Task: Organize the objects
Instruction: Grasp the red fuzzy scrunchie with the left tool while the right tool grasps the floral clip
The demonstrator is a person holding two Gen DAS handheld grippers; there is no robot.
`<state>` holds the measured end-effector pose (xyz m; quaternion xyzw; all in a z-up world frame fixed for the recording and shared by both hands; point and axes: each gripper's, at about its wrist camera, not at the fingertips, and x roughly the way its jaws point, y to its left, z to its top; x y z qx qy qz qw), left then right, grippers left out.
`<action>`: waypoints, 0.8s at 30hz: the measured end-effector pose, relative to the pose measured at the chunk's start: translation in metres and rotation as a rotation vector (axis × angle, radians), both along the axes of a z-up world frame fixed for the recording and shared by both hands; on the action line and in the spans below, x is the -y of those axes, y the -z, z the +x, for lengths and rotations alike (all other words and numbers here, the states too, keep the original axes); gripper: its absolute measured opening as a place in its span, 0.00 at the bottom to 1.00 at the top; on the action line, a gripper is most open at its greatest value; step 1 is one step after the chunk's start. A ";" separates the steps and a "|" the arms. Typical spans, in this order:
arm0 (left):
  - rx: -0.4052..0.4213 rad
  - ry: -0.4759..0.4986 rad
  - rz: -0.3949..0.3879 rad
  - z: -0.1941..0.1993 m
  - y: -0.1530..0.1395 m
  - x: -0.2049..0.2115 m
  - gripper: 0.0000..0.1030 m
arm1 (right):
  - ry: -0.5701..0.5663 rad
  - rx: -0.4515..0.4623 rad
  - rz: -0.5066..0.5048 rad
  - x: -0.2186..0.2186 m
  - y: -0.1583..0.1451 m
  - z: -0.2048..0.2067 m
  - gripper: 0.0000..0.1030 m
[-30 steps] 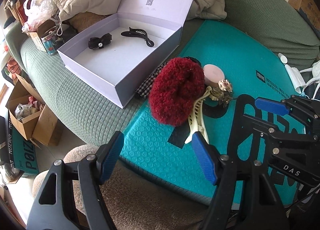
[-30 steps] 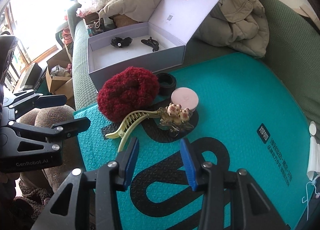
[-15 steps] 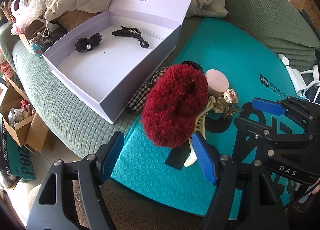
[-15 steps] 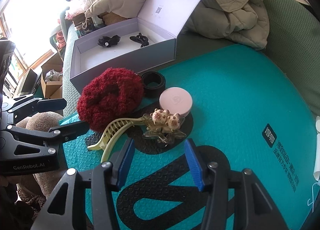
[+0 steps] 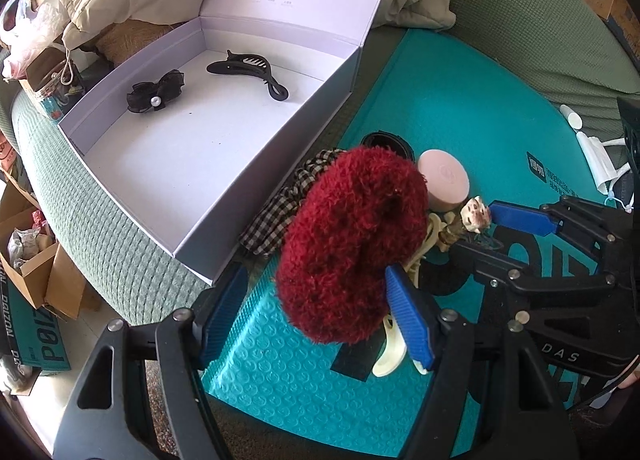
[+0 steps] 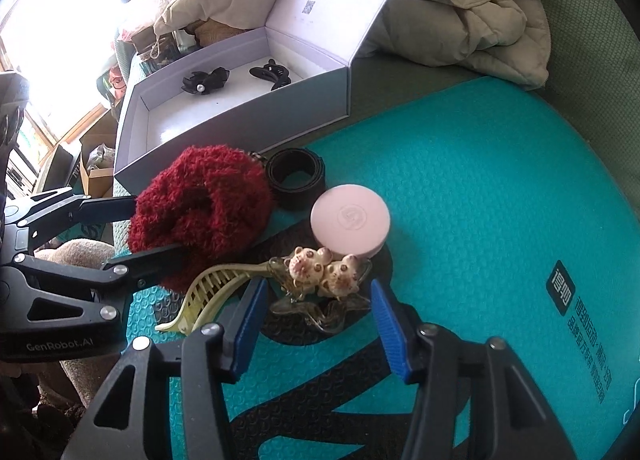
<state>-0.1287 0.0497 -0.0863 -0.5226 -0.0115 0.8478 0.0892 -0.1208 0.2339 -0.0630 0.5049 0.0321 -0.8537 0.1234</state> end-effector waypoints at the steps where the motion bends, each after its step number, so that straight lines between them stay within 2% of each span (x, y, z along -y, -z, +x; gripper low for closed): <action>1: -0.002 0.000 0.007 0.000 0.001 0.000 0.67 | -0.001 0.003 -0.004 0.000 0.001 -0.001 0.52; 4: 0.005 0.005 0.016 -0.002 0.004 0.000 0.59 | -0.001 0.010 -0.012 -0.001 0.004 -0.002 0.52; 6: 0.019 0.013 0.034 -0.001 0.006 0.000 0.44 | 0.005 0.015 -0.010 -0.002 0.006 -0.002 0.52; 11: 0.014 0.026 0.070 0.003 0.005 0.001 0.33 | 0.021 0.021 -0.036 -0.007 0.010 -0.001 0.51; 15: 0.018 0.024 0.087 0.007 0.002 0.003 0.29 | 0.023 0.015 -0.054 -0.008 0.009 0.004 0.49; 24: 0.056 0.033 0.095 0.035 0.001 0.010 0.29 | 0.007 0.020 -0.035 -0.005 0.007 0.022 0.49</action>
